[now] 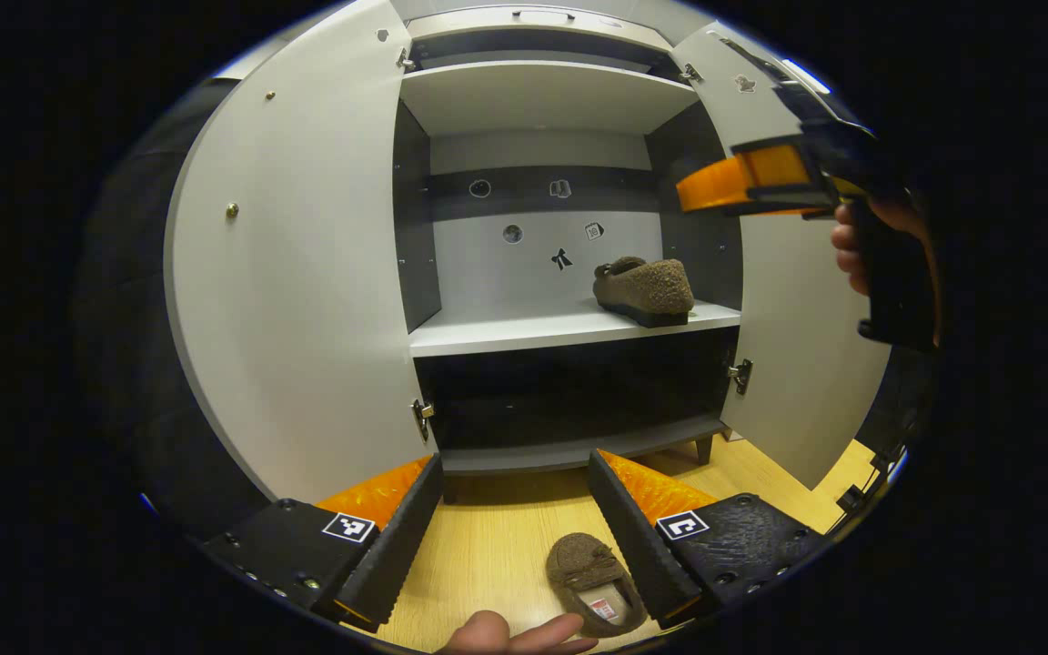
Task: Grab one shoe with the right hand and put it into the shoe cabinet, grab the other shoe with the left hand and put it into the shoe cabinet; then close the right door with the right hand and the left door with the left hand.
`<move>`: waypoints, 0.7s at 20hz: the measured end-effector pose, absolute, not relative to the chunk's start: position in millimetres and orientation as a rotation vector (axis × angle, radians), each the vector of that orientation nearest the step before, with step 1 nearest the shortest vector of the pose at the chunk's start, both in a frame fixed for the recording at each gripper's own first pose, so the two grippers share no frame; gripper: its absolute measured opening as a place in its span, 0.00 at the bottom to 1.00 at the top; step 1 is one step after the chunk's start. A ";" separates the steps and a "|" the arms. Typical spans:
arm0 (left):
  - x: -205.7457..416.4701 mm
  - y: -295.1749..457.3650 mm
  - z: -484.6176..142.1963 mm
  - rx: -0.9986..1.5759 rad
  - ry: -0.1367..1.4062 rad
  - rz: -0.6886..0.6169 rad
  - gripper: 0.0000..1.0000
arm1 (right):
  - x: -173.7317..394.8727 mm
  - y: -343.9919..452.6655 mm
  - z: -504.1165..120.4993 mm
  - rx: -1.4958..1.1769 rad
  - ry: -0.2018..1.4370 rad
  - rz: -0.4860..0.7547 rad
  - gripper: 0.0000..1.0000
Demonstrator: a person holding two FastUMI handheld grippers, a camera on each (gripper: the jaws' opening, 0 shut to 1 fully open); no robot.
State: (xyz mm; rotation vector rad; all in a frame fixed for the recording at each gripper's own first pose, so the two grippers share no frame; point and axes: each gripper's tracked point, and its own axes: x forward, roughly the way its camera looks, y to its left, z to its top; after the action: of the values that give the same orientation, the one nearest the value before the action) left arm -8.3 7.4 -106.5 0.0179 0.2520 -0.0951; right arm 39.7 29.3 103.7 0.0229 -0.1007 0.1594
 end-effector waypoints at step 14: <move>-28.4 -31.5 -165.5 0.022 0.367 -0.185 0.96 | -9.0 18.9 -14.0 0.068 0.178 0.104 0.96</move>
State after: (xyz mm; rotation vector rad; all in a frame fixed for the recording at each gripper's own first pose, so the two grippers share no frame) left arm -28.4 -31.5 -165.5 0.0215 0.3672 -0.1851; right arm -9.0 18.9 -14.0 0.0684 0.1783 0.1045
